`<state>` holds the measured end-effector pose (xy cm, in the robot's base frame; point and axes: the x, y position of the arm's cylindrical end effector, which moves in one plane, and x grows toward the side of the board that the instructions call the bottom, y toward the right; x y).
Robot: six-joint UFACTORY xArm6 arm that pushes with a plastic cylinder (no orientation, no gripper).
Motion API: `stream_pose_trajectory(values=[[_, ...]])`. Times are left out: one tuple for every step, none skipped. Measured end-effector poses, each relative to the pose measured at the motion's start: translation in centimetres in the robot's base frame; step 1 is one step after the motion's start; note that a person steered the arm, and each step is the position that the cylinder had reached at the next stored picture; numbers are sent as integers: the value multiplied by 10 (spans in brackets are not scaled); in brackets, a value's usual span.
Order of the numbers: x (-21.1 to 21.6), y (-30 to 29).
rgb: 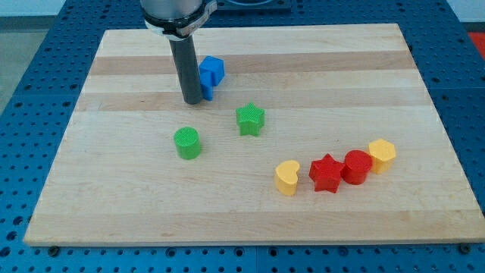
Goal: Push the green star right of green circle
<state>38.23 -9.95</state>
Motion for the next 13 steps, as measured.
stream_pose_trajectory(values=[[-22, 20], [-18, 24], [4, 65], [24, 69], [46, 70], [77, 70], [47, 75], [31, 119], [56, 131], [83, 131], [81, 128], [77, 121], [67, 138]])
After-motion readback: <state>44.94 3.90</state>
